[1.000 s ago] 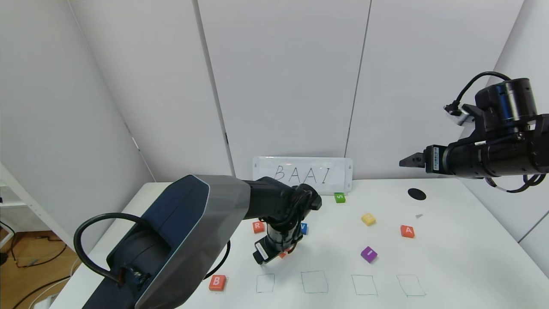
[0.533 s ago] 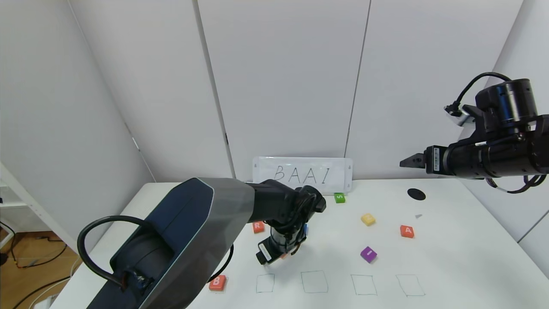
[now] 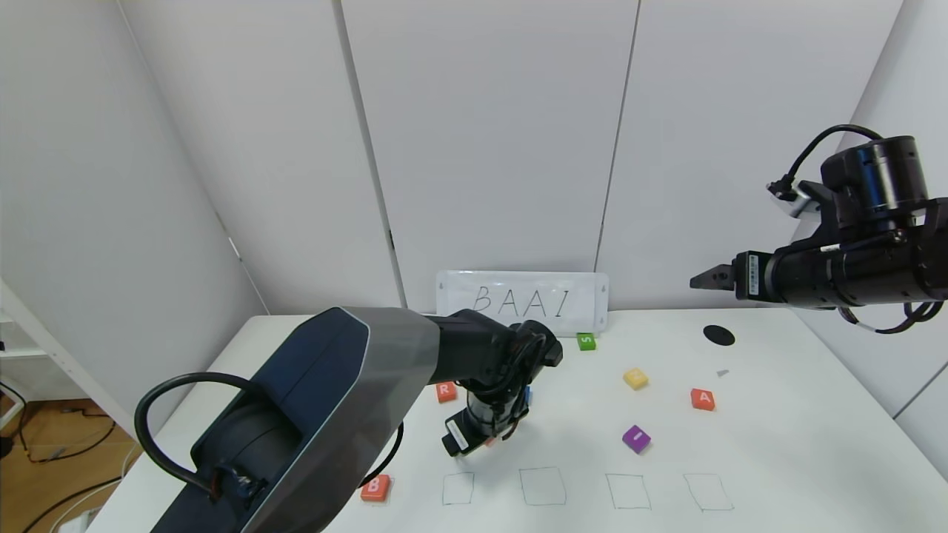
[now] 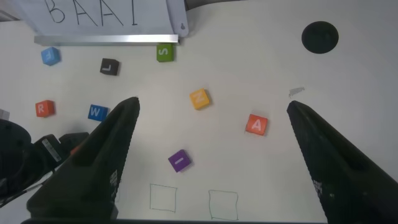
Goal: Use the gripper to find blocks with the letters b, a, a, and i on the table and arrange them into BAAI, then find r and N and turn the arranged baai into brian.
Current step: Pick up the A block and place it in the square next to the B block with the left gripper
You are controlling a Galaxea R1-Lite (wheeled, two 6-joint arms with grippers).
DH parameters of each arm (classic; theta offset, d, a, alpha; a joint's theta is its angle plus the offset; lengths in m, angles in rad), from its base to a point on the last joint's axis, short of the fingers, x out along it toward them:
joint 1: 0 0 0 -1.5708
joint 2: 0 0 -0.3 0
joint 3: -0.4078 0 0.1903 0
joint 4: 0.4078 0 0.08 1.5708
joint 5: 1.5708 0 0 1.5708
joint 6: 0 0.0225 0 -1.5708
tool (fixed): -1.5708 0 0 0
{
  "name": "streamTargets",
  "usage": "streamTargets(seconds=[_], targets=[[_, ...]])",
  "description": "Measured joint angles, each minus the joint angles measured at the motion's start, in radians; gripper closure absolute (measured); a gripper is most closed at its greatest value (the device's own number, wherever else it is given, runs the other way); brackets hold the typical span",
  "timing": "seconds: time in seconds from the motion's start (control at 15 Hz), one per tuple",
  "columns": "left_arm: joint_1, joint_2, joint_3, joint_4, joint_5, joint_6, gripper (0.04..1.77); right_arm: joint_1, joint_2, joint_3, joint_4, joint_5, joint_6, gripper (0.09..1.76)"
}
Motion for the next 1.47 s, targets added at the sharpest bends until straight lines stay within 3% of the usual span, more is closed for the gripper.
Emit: streamTargets(seconds=[0.07,0.33,0.6,0.67,1.13,1.47], targets=[[0.000,0.000,0.000,0.000,0.000,0.000,0.09,0.000,0.000,0.000,0.000,0.000,0.000,0.14],[0.001,0.002,0.001,0.007,0.001,0.002,0.65,0.001,0.002,0.000,0.000,0.000,0.000,0.14],[-0.003,0.006,0.000,0.002,0.001,0.004,1.06,0.002,0.002,0.000,0.000,0.000,0.000,0.14],[-0.003,0.007,0.000,0.001,0.000,0.004,1.30,0.002,0.002,0.000,0.000,0.000,0.000,0.14],[-0.003,0.007,0.000,0.006,0.001,0.006,1.30,0.000,0.000,0.000,0.000,0.000,0.000,0.14],[-0.004,-0.009,0.005,0.086,0.031,0.018,1.30,0.001,-0.003,0.000,0.000,0.000,0.000,0.14]])
